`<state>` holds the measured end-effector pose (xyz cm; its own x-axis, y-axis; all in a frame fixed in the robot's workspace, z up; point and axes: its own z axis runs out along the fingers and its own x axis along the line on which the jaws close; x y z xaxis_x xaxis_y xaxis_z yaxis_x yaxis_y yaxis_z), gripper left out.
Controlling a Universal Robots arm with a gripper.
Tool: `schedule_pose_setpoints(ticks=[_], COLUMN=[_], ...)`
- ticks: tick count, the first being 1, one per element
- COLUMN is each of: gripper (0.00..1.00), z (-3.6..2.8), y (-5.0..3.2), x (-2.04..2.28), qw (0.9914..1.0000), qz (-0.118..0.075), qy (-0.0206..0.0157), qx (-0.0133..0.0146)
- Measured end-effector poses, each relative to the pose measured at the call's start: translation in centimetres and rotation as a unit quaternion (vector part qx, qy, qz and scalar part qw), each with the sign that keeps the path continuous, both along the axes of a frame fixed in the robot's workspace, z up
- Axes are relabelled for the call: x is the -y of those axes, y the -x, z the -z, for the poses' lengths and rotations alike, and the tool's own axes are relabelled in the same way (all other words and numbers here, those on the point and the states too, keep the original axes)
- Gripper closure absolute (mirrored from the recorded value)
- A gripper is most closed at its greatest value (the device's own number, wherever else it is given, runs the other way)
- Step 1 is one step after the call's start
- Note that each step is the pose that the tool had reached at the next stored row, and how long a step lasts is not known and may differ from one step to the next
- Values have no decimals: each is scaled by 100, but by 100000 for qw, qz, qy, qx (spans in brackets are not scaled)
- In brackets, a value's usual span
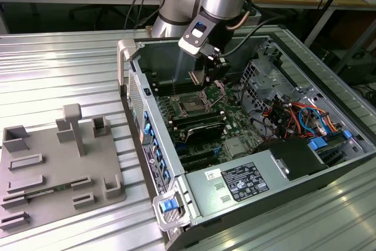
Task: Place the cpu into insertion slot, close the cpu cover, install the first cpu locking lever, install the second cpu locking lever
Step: 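Place the cpu into insertion slot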
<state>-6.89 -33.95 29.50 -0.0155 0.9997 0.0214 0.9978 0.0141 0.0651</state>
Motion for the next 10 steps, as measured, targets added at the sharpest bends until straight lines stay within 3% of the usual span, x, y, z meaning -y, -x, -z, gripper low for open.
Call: schedule_pose_setpoints(ticks=[2,10], gripper=[45,45], z=[90,256], y=[0,0], x=[0,0], qw=[100000,100000], qz=[-35,-37], qy=[-3,1], qx=[2,-4])
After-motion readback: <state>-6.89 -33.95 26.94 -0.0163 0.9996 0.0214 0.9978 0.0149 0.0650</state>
